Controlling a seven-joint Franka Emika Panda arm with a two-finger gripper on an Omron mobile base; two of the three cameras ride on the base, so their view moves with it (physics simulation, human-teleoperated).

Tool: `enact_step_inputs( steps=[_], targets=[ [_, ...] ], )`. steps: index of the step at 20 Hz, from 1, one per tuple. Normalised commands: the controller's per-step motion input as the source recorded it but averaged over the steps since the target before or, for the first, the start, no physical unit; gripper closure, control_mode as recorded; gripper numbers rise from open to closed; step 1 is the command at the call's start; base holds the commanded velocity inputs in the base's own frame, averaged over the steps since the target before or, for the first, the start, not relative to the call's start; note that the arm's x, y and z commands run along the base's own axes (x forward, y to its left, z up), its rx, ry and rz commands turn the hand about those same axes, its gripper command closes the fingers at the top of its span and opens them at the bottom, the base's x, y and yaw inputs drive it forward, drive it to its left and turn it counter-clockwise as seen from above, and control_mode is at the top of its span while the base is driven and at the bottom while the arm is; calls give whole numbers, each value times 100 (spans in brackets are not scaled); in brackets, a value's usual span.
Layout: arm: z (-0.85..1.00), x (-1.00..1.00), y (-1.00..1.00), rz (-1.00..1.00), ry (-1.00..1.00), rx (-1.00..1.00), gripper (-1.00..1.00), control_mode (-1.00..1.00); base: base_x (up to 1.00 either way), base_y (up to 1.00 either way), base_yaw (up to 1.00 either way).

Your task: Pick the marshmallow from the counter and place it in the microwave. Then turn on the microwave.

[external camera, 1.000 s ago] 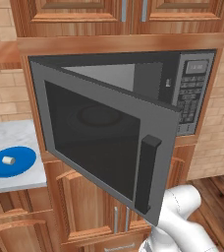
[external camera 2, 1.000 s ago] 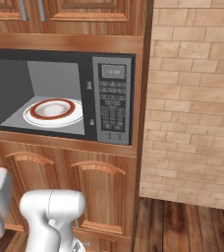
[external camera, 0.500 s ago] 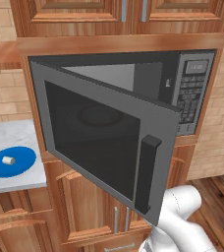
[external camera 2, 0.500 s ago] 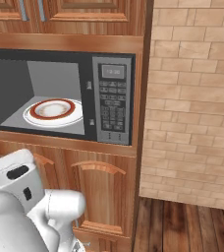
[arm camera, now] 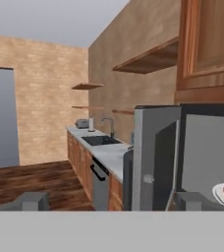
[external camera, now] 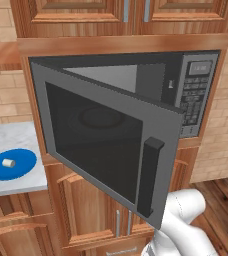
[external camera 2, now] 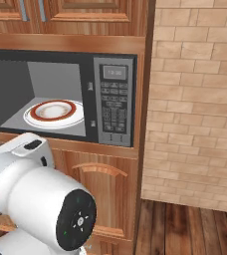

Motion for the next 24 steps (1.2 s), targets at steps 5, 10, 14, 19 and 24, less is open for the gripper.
enact_step_inputs(
  steps=[5,10,14,19,24],
  targets=[
    [-4,18,16,18,0,0,-100,-100,0,0,0],
    [-2,12,14,17,-2,0,-100,-100,0,0,0],
    [-5,18,15,14,0,0,-100,-100,0,0,0],
    [-6,20,17,13,-1,0,-100,-100,0,0,0],
    [-8,19,14,10,0,0,-100,-100,0,0,0]
  ],
)
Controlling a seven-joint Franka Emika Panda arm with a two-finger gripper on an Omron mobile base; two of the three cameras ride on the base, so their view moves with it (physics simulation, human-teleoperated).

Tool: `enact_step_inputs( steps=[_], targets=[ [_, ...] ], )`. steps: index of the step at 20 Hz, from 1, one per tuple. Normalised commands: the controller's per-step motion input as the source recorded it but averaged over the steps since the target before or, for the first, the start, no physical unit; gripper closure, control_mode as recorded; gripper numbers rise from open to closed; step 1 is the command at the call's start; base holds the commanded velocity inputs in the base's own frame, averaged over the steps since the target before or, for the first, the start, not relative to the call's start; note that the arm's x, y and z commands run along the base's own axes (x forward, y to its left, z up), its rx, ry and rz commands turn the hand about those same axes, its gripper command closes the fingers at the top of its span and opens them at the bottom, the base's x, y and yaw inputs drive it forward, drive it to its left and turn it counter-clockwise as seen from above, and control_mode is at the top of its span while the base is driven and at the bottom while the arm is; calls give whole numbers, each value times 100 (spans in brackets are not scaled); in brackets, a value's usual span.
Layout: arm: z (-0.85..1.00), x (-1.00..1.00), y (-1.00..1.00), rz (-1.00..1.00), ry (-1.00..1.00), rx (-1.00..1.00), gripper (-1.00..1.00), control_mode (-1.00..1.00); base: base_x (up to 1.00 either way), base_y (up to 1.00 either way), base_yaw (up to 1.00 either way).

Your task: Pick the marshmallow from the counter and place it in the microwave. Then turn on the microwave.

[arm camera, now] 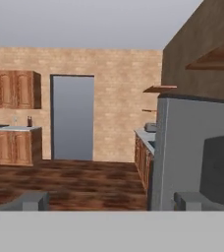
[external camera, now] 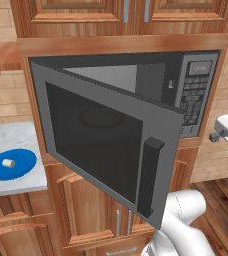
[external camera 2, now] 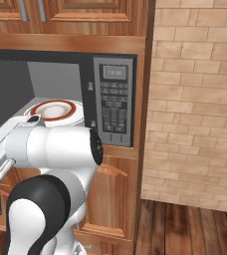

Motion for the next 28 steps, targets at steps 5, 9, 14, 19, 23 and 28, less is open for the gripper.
enact_step_inputs(
  steps=[5,9,14,19,23,28],
  targets=[
    [-5,12,5,8,-1,0,-100,-100,0,0,0],
    [-4,11,6,7,-2,0,-100,-100,0,0,0],
    [-5,12,9,5,-2,0,-100,-100,0,0,0],
    [-6,16,9,4,-1,0,-100,-100,0,0,0],
    [-8,18,11,4,0,0,-100,-100,0,0,0],
    [-10,20,12,4,0,0,-100,-100,0,0,0]
  ],
)
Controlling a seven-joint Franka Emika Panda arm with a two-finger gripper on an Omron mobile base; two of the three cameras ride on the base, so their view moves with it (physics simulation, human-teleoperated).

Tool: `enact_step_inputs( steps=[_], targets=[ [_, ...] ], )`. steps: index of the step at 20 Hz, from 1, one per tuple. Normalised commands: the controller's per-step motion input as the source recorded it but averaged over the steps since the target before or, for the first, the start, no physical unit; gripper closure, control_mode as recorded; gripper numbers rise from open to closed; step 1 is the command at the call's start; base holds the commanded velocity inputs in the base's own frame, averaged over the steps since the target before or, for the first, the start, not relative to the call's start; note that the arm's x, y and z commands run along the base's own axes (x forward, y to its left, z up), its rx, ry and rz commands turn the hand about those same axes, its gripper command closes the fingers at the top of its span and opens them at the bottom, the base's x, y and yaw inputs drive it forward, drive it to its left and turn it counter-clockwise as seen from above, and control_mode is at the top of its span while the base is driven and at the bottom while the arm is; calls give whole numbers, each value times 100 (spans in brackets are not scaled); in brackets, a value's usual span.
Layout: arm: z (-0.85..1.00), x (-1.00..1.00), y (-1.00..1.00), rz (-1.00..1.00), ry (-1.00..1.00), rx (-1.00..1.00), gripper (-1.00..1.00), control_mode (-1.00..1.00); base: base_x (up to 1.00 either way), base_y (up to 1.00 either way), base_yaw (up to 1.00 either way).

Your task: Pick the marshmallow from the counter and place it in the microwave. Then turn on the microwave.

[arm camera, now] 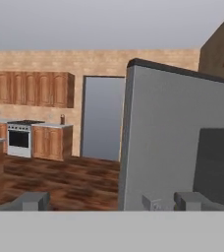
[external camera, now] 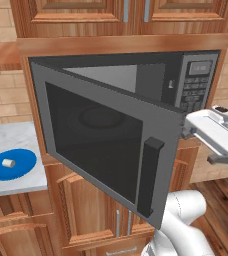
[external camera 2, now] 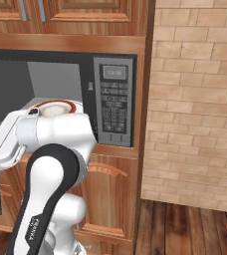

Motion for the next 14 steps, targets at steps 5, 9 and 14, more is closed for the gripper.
enact_step_inputs(
  steps=[5,9,14],
  targets=[
    [-9,20,14,4,-1,0,-100,-100,0,0,0],
    [-7,18,14,4,-1,0,-100,-100,0,0,0],
    [-7,17,16,4,-2,0,-100,-100,0,0,0]
  ],
)
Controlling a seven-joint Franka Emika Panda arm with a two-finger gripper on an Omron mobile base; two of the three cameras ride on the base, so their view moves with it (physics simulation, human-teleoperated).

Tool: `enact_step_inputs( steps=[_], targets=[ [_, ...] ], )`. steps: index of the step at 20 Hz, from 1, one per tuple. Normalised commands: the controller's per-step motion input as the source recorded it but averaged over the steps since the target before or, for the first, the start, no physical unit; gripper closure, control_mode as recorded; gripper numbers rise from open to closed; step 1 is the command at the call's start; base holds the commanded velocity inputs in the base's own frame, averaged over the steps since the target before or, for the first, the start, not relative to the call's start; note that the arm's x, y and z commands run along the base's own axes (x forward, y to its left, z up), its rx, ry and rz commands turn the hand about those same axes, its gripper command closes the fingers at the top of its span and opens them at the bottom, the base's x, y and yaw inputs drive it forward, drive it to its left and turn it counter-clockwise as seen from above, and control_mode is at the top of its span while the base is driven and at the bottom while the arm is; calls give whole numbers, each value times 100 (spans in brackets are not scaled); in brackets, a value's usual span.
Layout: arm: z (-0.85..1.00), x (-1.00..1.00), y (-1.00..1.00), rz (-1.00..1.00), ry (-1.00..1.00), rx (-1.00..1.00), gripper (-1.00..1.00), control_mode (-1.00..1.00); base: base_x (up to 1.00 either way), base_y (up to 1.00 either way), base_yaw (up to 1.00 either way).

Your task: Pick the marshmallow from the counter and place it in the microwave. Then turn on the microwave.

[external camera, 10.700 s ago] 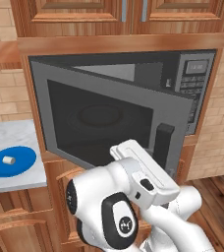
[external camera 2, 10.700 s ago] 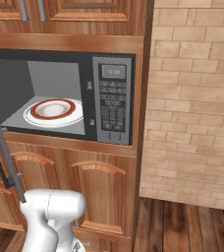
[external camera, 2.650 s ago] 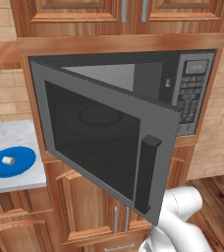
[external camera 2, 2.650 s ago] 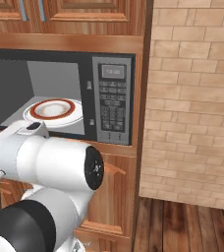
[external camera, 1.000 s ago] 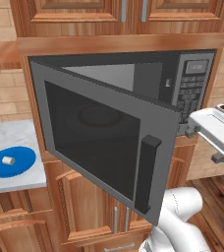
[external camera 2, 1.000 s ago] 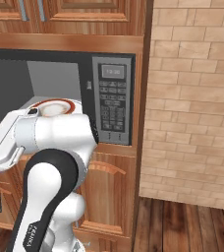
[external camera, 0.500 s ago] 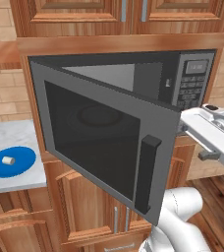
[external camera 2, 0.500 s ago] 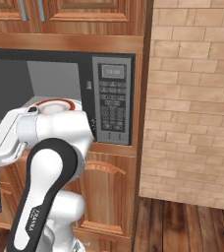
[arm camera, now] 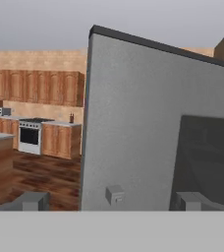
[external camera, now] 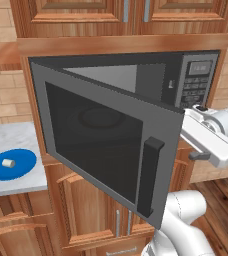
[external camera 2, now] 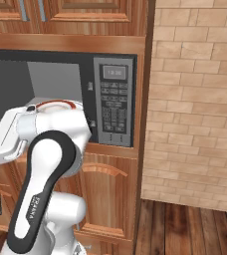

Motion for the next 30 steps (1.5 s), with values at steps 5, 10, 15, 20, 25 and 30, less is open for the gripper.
enact_step_inputs(
  steps=[5,10,15,20,25,30],
  targets=[
    [-7,14,20,4,-3,0,-100,-100,0,0,0],
    [-6,13,21,4,-3,0,-100,-100,0,0,0],
    [-3,9,20,4,-3,0,-100,-100,0,0,0],
    [0,3,18,3,-4,0,-100,-100,0,0,0],
    [0,0,21,3,-6,0,-100,-100,0,0,0],
    [-3,0,27,1,-5,0,-100,-100,0,0,0]
  ],
)
